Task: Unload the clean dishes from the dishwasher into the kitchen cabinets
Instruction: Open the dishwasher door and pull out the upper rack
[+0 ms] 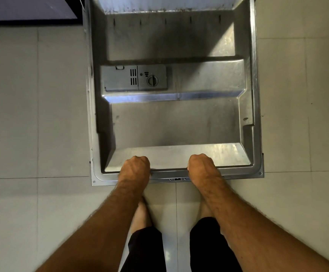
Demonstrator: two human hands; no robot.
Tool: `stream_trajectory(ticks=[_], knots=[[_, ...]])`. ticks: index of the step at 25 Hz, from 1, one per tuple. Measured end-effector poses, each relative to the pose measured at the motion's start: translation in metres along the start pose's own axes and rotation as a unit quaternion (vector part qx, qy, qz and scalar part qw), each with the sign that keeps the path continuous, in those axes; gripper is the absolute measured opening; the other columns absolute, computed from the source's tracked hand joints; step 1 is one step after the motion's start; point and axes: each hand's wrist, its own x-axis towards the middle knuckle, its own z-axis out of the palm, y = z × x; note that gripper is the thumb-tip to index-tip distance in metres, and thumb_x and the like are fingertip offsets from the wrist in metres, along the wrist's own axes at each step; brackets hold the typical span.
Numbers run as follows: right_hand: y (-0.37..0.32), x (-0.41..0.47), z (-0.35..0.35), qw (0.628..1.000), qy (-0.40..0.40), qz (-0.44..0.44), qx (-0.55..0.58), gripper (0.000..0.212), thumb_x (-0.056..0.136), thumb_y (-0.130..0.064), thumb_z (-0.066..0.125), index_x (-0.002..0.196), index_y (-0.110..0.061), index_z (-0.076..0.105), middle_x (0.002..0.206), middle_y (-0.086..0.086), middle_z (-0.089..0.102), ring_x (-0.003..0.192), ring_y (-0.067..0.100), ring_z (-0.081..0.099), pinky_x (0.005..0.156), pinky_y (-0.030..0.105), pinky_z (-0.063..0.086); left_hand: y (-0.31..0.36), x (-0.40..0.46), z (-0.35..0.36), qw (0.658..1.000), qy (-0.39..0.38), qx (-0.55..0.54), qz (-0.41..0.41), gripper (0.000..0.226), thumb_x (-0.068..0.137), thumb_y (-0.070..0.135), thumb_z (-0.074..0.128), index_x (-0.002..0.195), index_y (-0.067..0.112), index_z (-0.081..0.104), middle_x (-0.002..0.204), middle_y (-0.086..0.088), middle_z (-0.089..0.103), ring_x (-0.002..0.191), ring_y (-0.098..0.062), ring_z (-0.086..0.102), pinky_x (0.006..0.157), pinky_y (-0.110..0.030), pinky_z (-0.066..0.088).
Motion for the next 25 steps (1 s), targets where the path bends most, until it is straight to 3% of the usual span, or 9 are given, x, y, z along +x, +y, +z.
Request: stream_trajectory(ticks=[4,7,10,13,18,21,25], knots=[[0.0,-0.022,0.001,0.999,0.023,-0.031,-0.014,0.035,0.091,-0.014,0.067,0.125,-0.006,0.06,0.122,0.011,0.062,0.112,0.024,0.06,0.095,0.031,0.047,-0.004,-0.016,-0.011,0.995,-0.076,-0.063,0.02,0.046,0.088,0.048,0.059,0.126,0.022,0.06,0.124,-0.003,0.061,0.11,-0.022,0.056,0.092,-0.031,0.046],[0.009,-0.044,0.02,0.995,0.059,-0.08,-0.004,0.034,0.094,-0.007,0.055,0.129,-0.01,0.057,0.13,0.009,0.059,0.117,0.022,0.057,0.099,0.03,0.045,-0.007,-0.052,-0.018,0.988,-0.071,-0.129,0.036,0.05,0.092,0.042,0.058,0.138,0.022,0.052,0.139,-0.004,0.054,0.126,-0.023,0.05,0.103,-0.029,0.039],[0.015,-0.074,0.038,0.988,0.087,-0.128,0.017,0.064,0.09,0.006,0.046,0.15,-0.016,0.039,0.159,0.004,0.031,0.144,0.021,0.032,0.118,0.033,0.029,-0.016,-0.09,-0.017,0.98,-0.089,-0.171,0.056,0.059,0.094,0.043,0.056,0.148,0.024,0.04,0.148,-0.003,0.046,0.134,-0.02,0.045,0.109,-0.027,0.034],[0.018,-0.114,0.032,0.984,0.1,-0.143,0.026,0.074,0.088,0.008,0.044,0.154,-0.022,0.029,0.165,-0.002,0.011,0.15,0.017,0.016,0.121,0.034,0.022,-0.031,-0.132,-0.028,0.973,-0.119,-0.192,0.044,0.067,0.091,0.05,0.056,0.15,0.027,0.035,0.149,-0.001,0.044,0.134,-0.019,0.044,0.112,-0.03,0.035],[0.003,-0.183,-0.027,0.965,0.177,-0.169,0.092,0.064,0.097,-0.003,0.047,0.155,-0.02,0.027,0.164,0.0,0.019,0.15,0.016,0.018,0.12,0.026,0.013,-0.04,-0.193,-0.105,0.978,0.003,-0.191,0.087,0.061,0.101,0.045,0.04,0.155,0.027,0.019,0.161,0.005,0.022,0.148,-0.013,0.02,0.119,-0.026,0.017],[-0.012,-0.219,-0.061,0.949,0.217,-0.201,0.108,0.062,0.098,-0.012,0.052,0.155,-0.018,0.029,0.162,0.0,0.025,0.149,0.016,0.022,0.12,0.025,0.013,-0.032,-0.215,-0.148,0.971,0.077,-0.204,0.096,0.057,0.103,0.042,0.036,0.155,0.027,0.02,0.161,0.006,0.023,0.147,-0.012,0.02,0.119,-0.025,0.017],[-0.011,-0.259,-0.08,0.94,0.239,-0.214,0.114,0.059,0.098,-0.014,0.049,0.154,-0.022,0.031,0.162,-0.003,0.024,0.148,0.014,0.022,0.12,0.025,0.015,-0.024,-0.251,-0.185,0.973,0.081,-0.192,0.098,0.06,0.103,0.04,0.038,0.156,0.027,0.015,0.162,0.005,0.018,0.149,-0.012,0.016,0.12,-0.026,0.016]])
